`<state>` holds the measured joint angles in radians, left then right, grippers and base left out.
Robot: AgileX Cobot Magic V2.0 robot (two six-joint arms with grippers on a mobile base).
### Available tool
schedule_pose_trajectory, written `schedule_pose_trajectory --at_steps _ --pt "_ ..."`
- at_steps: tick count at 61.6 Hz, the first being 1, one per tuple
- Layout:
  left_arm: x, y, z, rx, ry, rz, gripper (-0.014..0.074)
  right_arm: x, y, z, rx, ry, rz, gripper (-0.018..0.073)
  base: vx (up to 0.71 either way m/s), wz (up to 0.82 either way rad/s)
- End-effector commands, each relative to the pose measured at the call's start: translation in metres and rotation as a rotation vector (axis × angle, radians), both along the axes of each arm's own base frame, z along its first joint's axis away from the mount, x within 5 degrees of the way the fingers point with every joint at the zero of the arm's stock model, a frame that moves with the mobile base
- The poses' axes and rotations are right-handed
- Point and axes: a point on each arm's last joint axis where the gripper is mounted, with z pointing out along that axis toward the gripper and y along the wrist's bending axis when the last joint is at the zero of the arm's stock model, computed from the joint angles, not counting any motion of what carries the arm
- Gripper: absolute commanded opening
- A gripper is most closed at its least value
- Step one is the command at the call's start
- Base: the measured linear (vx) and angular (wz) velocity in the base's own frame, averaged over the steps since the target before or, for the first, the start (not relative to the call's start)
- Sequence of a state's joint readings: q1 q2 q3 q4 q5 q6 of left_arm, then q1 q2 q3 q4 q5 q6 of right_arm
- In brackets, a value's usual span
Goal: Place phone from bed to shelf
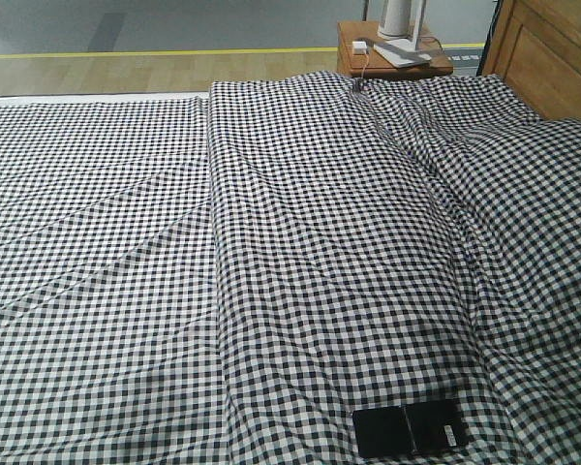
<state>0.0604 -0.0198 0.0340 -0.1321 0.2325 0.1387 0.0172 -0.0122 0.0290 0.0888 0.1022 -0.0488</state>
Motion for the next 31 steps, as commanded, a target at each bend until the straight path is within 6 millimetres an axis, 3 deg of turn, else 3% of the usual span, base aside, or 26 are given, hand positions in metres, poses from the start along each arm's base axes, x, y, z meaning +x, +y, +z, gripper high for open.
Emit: schedule_pose_trajectory --at_steps 1,31 --pt "0.0005 0.0005 0.0061 -0.006 -0.076 0.004 0.0001 -0.0002 -0.0009 0.0055 -0.012 -0.081 -0.012 -0.0008 0.0 0.0" --pt "0.0005 0.0005 0.0061 -0.006 -0.076 0.004 0.0001 -0.0005 -0.0012 0.0095 -0.011 -0.12 -0.015 -0.0008 0.0 0.0"
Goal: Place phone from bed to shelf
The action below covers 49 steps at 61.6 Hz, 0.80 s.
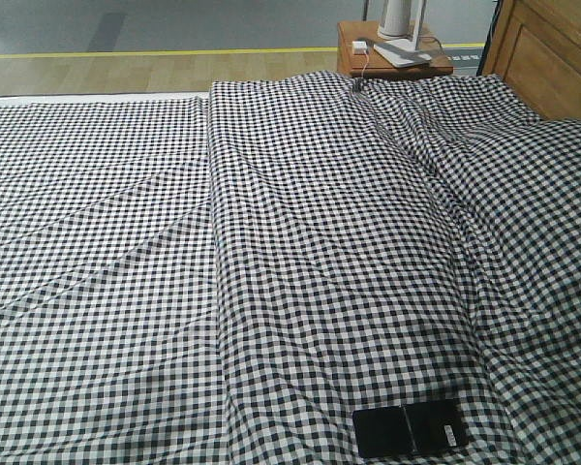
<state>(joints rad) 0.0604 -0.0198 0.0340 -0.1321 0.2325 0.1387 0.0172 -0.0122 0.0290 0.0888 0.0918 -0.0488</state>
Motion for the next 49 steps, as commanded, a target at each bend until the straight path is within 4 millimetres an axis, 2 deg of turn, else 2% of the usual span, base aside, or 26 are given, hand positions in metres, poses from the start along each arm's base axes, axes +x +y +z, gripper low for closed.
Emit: schedule_pose_trajectory --at_steps 1,21,40,49 --pt "0.001 0.0 0.006 -0.006 -0.076 0.004 0.0001 -0.001 -0.001 0.01 -0.012 -0.12 -0.015 -0.0008 0.0 0.0" --pt "0.001 0.0 0.006 -0.006 -0.076 0.004 0.0001 -0.006 -0.003 0.034 -0.045 -0.342 -0.037 -0.0008 0.0 0.0" --pt "0.001 0.0 0.006 -0.006 -0.076 0.004 0.0001 -0.02 -0.003 0.083 -0.041 -0.472 -0.038 -0.0008 0.0 0.0" --pt "0.001 0.0 0.006 -0.006 -0.076 0.004 0.0001 -0.022 -0.002 0.108 -0.041 -0.477 -0.035 -0.0008 0.0 0.0"
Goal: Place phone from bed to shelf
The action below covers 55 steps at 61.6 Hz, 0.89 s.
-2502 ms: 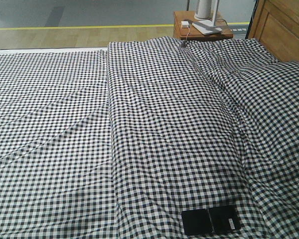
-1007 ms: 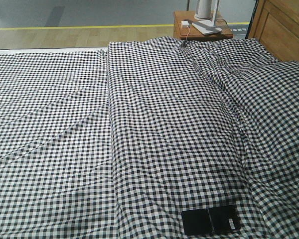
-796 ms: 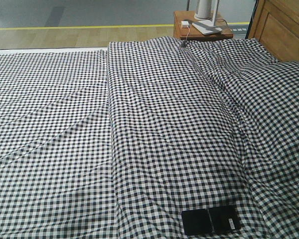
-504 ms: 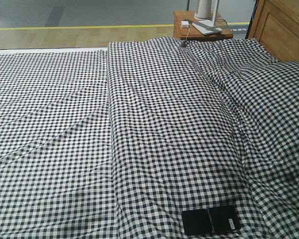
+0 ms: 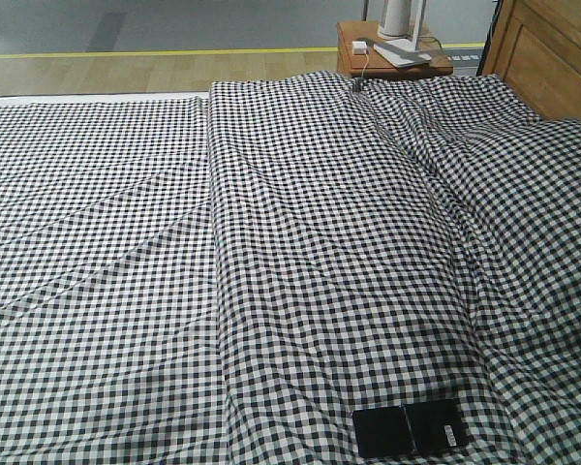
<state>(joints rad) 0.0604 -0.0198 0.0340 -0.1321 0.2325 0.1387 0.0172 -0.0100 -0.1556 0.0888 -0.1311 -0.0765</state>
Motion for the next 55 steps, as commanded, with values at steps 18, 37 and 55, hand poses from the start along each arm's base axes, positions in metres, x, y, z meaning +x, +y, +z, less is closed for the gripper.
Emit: schedule_pose_trajectory --at_steps 18,37,55 --pt "0.001 0.0 0.006 -0.006 -0.076 0.004 0.0001 0.012 0.001 0.078 -0.028 0.066 -0.001 -0.0008 0.0 0.0" --pt "0.001 0.0 0.006 -0.006 -0.076 0.004 0.0001 0.072 0.003 0.08 -0.035 0.37 0.012 0.0002 0.0 0.0" --pt "0.001 0.0 0.006 -0.006 -0.076 0.004 0.0001 0.115 0.003 0.054 -0.036 0.572 0.016 0.0172 0.0 0.0"
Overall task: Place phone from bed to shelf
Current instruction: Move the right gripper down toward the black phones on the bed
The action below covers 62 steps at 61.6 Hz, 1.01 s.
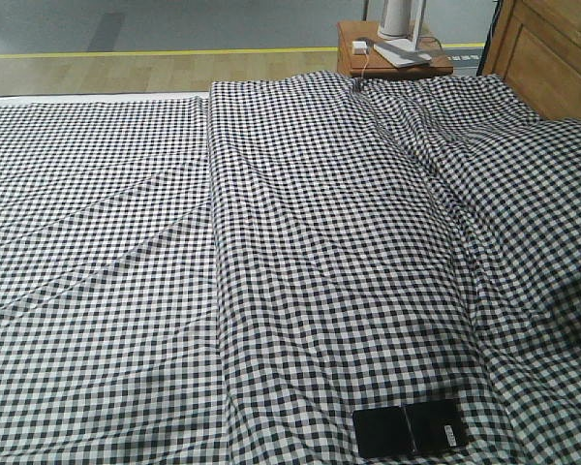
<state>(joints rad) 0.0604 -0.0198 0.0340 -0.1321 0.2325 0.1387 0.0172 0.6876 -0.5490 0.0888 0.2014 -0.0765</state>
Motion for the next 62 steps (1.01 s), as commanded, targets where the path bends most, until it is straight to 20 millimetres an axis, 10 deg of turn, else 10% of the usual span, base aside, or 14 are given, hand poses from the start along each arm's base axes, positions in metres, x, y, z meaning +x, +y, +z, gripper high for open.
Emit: schedule_pose_trajectory --at_steps 1,25,62 --pt "0.0005 0.0005 0.0061 -0.006 -0.076 0.004 0.0001 0.0092 -0.0011 0.0113 -0.024 -0.058 -0.006 0.0188 0.0 0.0" --pt "0.0005 0.0005 0.0061 -0.006 -0.076 0.004 0.0001 0.0128 -0.0009 0.0064 -0.024 -0.017 -0.004 0.0711 0.0 0.0" --pt "0.0005 0.0005 0.0061 -0.006 -0.076 0.004 0.0001 0.013 -0.001 0.007 -0.024 -0.024 -0.004 0.0589 0.0 0.0"
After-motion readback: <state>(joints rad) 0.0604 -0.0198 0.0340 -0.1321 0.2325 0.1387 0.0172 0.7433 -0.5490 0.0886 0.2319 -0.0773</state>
